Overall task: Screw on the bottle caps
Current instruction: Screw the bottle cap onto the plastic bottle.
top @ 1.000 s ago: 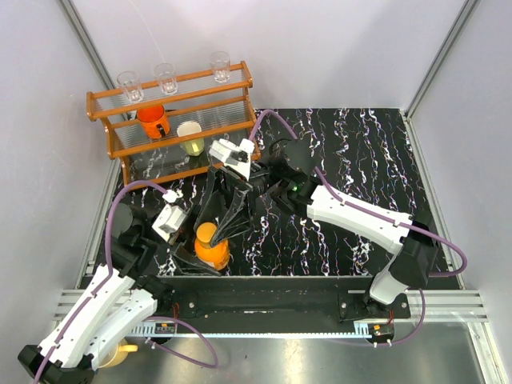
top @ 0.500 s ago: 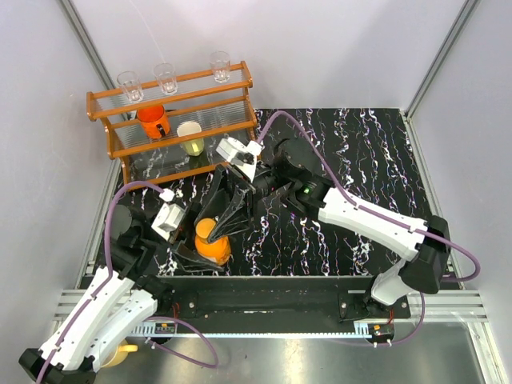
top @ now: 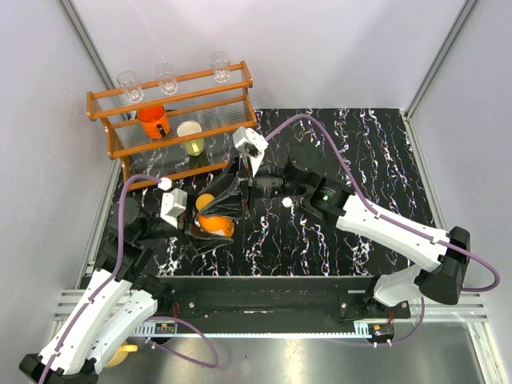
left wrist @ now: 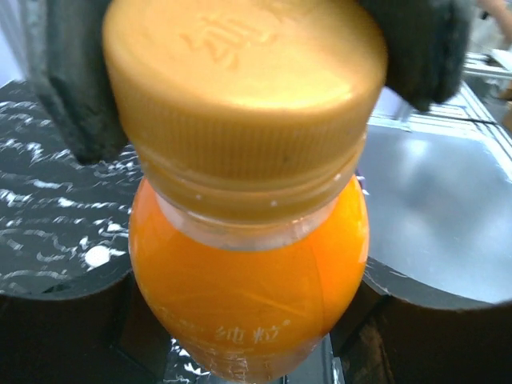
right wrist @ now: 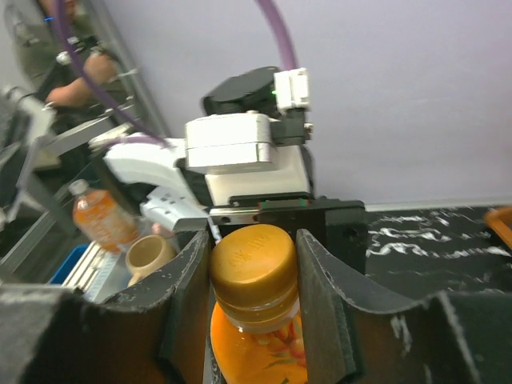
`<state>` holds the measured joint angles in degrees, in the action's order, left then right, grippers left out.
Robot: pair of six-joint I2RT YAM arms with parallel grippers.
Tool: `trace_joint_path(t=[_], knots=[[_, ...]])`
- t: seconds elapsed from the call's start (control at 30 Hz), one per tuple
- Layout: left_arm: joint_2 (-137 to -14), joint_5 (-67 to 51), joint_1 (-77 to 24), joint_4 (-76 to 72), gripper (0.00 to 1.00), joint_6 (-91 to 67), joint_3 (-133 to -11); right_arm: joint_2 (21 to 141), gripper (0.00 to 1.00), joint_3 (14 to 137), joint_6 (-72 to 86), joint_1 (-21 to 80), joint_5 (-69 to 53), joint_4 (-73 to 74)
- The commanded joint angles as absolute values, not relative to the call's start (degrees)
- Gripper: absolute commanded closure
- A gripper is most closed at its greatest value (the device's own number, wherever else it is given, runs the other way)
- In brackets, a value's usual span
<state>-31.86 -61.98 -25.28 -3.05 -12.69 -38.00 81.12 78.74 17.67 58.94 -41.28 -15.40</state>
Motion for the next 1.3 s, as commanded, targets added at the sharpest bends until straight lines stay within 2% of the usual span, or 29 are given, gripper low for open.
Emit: trace_joint_path(t=[0.0, 0.2, 0.33, 0.47, 0.57, 0.6, 0.67, 0.7, 0.8, 0.9, 0.93, 0.97, 1.03, 1.27], knots=[[-32.0, -44.6, -24.8, 1.7, 0.91, -4.5, -41.7, 81.7, 0.81, 76.3, 20.0, 60.1, -20.8, -6.9], [-31.8, -35.5, -24.7, 4.7, 0.89, -1.9, -41.7, 83.1, 0.83, 77.6, 21.4, 64.5, -3.0, -5.5], [-31.6, -33.2, -24.7, 5.3, 0.89, -1.1, -41.4, 85.2, 0.78, 80.2, 19.4, 67.4, 7.6, -2.6], [-31.6, -35.1, -24.7, 5.9, 0.89, -0.8, -41.6, 83.7, 0.59, 80.7, 15.9, 67.9, 11.2, -1.5], [-31.3, -38.5, -24.7, 5.0, 0.89, -1.6, -41.3, 80.3, 0.38, 80.3, 12.8, 67.8, 12.3, -1.0], [-31.2, -40.4, -24.7, 4.1, 0.89, -2.0, -41.3, 79.4, 0.25, 80.3, 11.9, 67.8, 12.6, -0.4], [-31.1, -45.1, -24.7, 2.5, 0.89, -3.5, -41.3, 76.3, 0.14, 80.5, 9.8, 67.2, 13.0, 2.2], [-31.1, -47.4, -24.6, 1.8, 0.89, -4.7, -41.2, 74.2, 0.03, 80.5, 9.4, 66.7, 12.7, 2.8], [-31.3, -58.2, -24.6, -2.8, 0.88, -9.0, -40.5, 70.0, 0.00, 80.1, 9.0, 62.6, 4.1, 3.9], [-31.6, -69.6, -24.6, -13.2, 0.88, -18.3, -38.3, 67.7, 0.00, 79.5, 9.1, 56.0, -17.3, 3.7], [-31.6, -71.9, -24.6, -16.5, 0.87, -21.3, -37.8, 67.6, 0.00, 79.5, 8.3, 55.1, -30.7, 3.6], [-31.9, -75.7, -24.6, -23.8, 0.87, -24.4, -37.1, 67.6, 0.00, 79.5, 7.7, 54.7, -36.2, 3.6], [-32.2, -78.8, -24.6, -28.6, 0.86, -30.9, -36.4, 68.6, 0.00, 80.1, 7.4, 54.5, -48.5, 2.6], [-33.2, -82.5, -25.0, -23.3, 0.86, -27.9, -38.8, 74.8, 0.00, 79.8, 15.7, 54.6, -59.0, -15.3]])
